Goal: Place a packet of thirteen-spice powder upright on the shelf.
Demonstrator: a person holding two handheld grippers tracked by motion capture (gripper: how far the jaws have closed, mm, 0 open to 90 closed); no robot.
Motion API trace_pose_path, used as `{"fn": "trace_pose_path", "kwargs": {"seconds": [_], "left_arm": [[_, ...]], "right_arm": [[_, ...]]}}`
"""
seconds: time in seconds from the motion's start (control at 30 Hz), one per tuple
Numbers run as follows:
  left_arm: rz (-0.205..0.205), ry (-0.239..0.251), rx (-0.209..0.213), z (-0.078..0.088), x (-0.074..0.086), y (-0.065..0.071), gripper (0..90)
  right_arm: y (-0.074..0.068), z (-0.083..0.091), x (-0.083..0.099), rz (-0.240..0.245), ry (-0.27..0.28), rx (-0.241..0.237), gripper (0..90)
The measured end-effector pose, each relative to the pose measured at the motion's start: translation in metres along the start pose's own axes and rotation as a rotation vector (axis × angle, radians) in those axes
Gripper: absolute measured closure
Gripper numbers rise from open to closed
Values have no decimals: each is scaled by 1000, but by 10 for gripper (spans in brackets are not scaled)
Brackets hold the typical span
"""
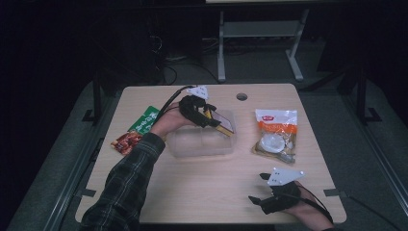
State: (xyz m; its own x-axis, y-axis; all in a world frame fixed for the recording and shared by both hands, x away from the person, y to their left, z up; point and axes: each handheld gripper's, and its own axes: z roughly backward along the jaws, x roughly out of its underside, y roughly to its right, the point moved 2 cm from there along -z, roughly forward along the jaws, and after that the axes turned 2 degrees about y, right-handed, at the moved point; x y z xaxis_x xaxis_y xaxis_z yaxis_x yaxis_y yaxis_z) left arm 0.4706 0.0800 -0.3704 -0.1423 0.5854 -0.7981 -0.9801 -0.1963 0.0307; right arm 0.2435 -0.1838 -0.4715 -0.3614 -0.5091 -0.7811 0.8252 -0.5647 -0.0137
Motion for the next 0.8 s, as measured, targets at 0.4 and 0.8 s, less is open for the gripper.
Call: {"fn": "trace_pose_path", "kwargs": {"seconds": [0.4,0.8], "left_arm": [[3,37,12,-12,-12,-2,310],[-2,36,36,-34,-18,1,310]], "right_arm": [[-1,-1,-1,-1,-4,-4,139],[-2,-2,-1,12,-10,-8,139]]}}
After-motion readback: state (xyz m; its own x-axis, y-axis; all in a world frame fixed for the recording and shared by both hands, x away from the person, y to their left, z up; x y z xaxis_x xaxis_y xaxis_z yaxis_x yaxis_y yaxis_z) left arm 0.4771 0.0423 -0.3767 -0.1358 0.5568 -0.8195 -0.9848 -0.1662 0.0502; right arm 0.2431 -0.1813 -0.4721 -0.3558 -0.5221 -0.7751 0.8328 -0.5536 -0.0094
